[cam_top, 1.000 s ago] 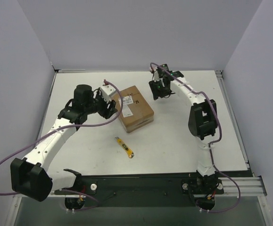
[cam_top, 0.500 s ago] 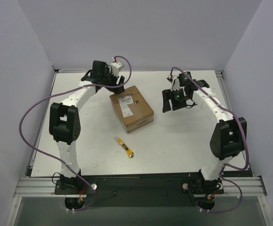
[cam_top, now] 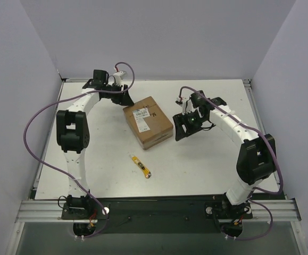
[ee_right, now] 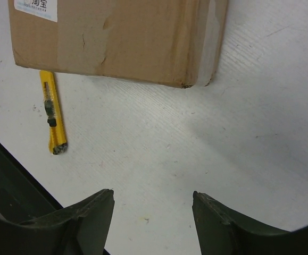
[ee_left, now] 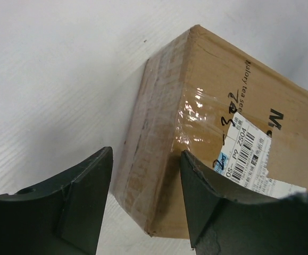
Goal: Unpack the express box
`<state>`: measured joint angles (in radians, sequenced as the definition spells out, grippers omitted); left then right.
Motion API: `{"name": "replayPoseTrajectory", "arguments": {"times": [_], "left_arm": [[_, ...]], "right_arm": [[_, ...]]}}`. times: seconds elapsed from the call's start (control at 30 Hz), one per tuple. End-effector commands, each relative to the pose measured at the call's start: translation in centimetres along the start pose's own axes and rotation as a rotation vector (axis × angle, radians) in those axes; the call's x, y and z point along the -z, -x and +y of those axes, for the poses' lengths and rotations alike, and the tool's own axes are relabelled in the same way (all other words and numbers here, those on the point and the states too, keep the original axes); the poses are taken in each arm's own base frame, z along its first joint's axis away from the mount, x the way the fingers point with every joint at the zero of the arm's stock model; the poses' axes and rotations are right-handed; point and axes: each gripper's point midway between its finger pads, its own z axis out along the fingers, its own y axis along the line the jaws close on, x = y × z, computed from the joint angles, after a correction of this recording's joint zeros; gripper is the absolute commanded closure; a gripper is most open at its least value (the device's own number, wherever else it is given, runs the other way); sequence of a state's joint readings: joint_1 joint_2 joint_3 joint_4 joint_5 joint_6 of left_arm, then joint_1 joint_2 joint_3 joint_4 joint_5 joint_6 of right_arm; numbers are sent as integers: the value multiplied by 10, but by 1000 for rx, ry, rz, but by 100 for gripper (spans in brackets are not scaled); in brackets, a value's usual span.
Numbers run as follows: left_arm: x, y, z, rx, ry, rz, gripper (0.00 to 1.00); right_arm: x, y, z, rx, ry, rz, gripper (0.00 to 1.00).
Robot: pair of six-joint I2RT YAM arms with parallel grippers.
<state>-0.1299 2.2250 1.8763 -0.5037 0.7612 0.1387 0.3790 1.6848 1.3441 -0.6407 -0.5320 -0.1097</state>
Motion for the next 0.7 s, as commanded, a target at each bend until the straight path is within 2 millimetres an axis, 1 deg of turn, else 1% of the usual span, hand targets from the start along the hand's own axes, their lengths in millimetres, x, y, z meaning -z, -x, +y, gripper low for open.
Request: {"name": "replayPoseTrajectory", "arguments": {"times": [0.0, 0.1, 0.13, 0.2, 0.23, 0.27, 0.33, 0.4, 0.43, 0.47, 0.5, 0.53, 0.6, 0.63, 0.67], "left_arm": [[4, -3, -24, 79, -133, -22, 37], [4, 0, -29, 101, -136, -36, 37], [3, -6, -29, 113, -129, -21, 37], [4, -11, -30, 94, -113, -5, 37], [3, -21, -28, 113, -90, 24, 38], [4, -24, -27, 115, -75, 33, 38], [8, -29, -32, 121, -67, 41, 39], [13, -38, -38, 130, -61, 55, 39], [14, -40, -41, 128, -60, 54, 40], [14, -50, -42, 145, -54, 73, 40], [19, -48, -47, 139, -51, 65, 40], [20, -52, -49, 145, -49, 73, 40], [20, -64, -60, 166, -51, 95, 40], [22, -67, -64, 177, -49, 103, 41], [24, -67, -73, 177, -54, 103, 41]], "right_arm": [[9, 4, -6, 27, -35, -14, 39], [2, 0, -13, 21, -54, 8, 39], [0, -1, -14, 21, -58, 13, 39], [-6, -2, -21, 16, -77, 29, 39], [-7, -1, -22, 13, -82, 30, 39], [-12, -1, -25, 10, -86, 37, 39], [-14, 4, -29, 7, -97, 36, 39], [-21, 6, -30, 2, -86, 46, 40], [-21, 11, -31, 2, -86, 39, 41], [-26, 12, -32, -3, -82, 48, 41], [-28, 14, -32, -4, -78, 49, 41], [-28, 21, -32, -2, -75, 36, 41], [-34, 25, -33, -10, -71, 40, 41], [-32, 33, -34, -4, -78, 26, 41], [-35, 35, -36, -5, -84, 25, 42]]}}
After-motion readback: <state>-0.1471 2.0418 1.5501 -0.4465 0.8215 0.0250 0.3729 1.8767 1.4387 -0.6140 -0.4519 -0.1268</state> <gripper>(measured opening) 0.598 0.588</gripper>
